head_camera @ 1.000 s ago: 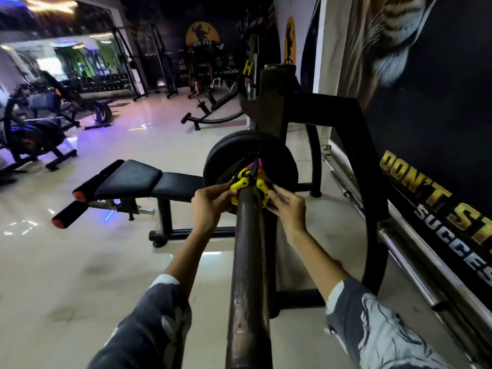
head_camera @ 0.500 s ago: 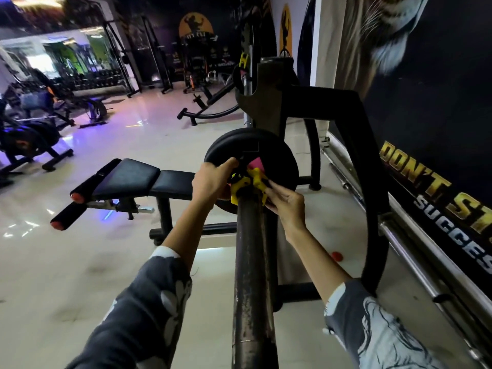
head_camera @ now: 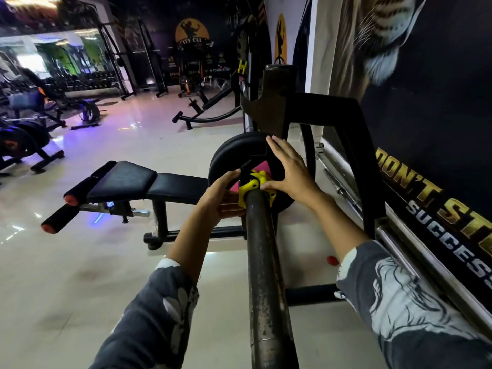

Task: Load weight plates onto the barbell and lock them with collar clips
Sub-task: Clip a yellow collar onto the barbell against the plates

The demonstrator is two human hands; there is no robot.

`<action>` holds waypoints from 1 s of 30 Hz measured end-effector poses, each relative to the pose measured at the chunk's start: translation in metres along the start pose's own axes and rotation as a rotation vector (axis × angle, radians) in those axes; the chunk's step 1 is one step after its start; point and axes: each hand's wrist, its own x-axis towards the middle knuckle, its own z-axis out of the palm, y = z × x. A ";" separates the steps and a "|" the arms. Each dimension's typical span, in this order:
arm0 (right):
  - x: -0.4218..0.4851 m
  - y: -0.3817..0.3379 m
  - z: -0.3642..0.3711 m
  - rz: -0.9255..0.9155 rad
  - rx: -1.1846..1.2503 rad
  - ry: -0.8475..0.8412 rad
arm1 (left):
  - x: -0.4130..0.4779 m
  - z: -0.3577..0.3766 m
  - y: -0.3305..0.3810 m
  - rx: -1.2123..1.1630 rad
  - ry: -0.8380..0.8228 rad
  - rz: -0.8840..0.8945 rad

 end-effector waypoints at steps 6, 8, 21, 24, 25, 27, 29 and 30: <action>0.000 0.002 0.004 -0.019 0.031 0.055 | 0.015 -0.004 -0.016 -0.233 -0.006 -0.051; 0.001 0.003 0.005 -0.020 0.023 0.061 | 0.019 -0.005 -0.020 -0.281 -0.031 -0.069; -0.021 -0.016 0.006 0.080 -0.084 0.058 | -0.026 0.005 -0.030 0.300 0.321 0.447; -0.063 -0.025 0.014 0.107 -0.125 0.111 | -0.053 0.007 -0.050 0.690 0.404 0.769; -0.080 -0.027 0.017 0.135 -0.135 0.096 | -0.060 0.007 -0.056 0.747 0.404 0.819; -0.111 -0.032 0.022 0.185 -0.142 0.051 | -0.075 0.006 -0.069 0.757 0.403 0.869; -0.137 -0.039 0.021 0.210 -0.119 0.046 | -0.089 0.005 -0.083 0.761 0.423 0.913; -0.151 -0.045 0.020 0.219 -0.102 0.054 | -0.098 0.005 -0.091 0.776 0.438 0.926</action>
